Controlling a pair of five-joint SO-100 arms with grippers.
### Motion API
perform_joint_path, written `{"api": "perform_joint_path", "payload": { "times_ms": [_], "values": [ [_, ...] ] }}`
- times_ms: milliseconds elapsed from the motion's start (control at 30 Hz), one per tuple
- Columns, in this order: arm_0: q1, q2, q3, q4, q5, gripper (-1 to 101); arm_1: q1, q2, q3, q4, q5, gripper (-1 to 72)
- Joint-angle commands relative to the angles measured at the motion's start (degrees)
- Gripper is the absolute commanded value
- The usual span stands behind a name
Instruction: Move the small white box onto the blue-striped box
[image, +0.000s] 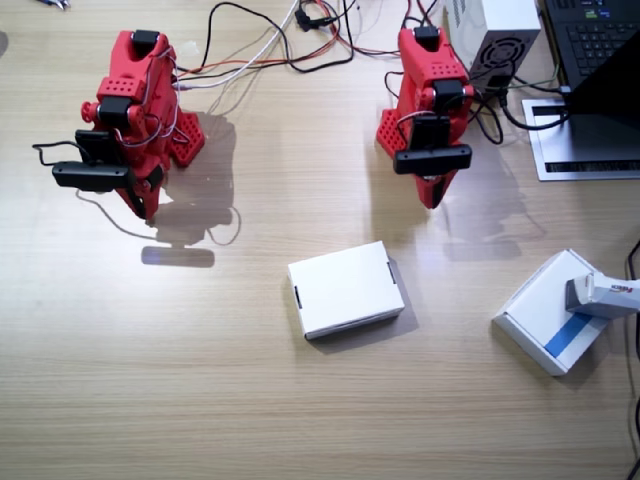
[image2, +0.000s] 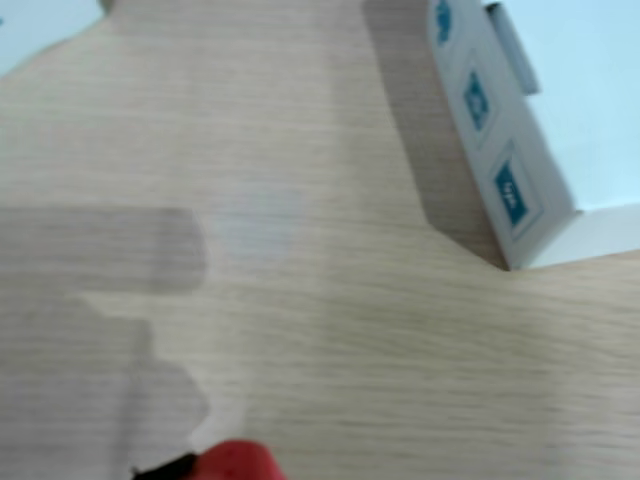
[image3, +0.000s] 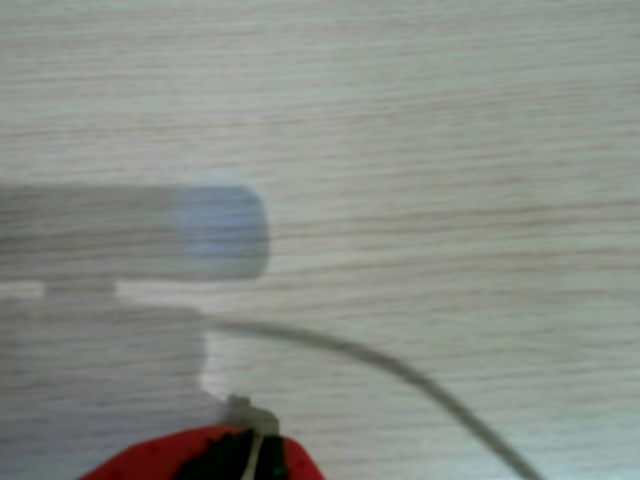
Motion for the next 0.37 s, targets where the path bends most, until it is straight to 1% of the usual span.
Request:
{"api": "perform_joint_path", "payload": {
  "times_ms": [0,200,333],
  "values": [
    [-2.99,1.76,1.05,-0.26,4.75,0,1.32,1.49,-0.70,0.53,-1.58,0.5],
    [-4.39,1.76,1.23,0.00,8.35,0,1.58,1.49,-0.70,0.53,-1.85,0.5],
    [-4.39,1.76,1.23,0.00,8.88,0,1.85,1.49,-0.70,0.62,-2.29,0.5]
  ]
}}
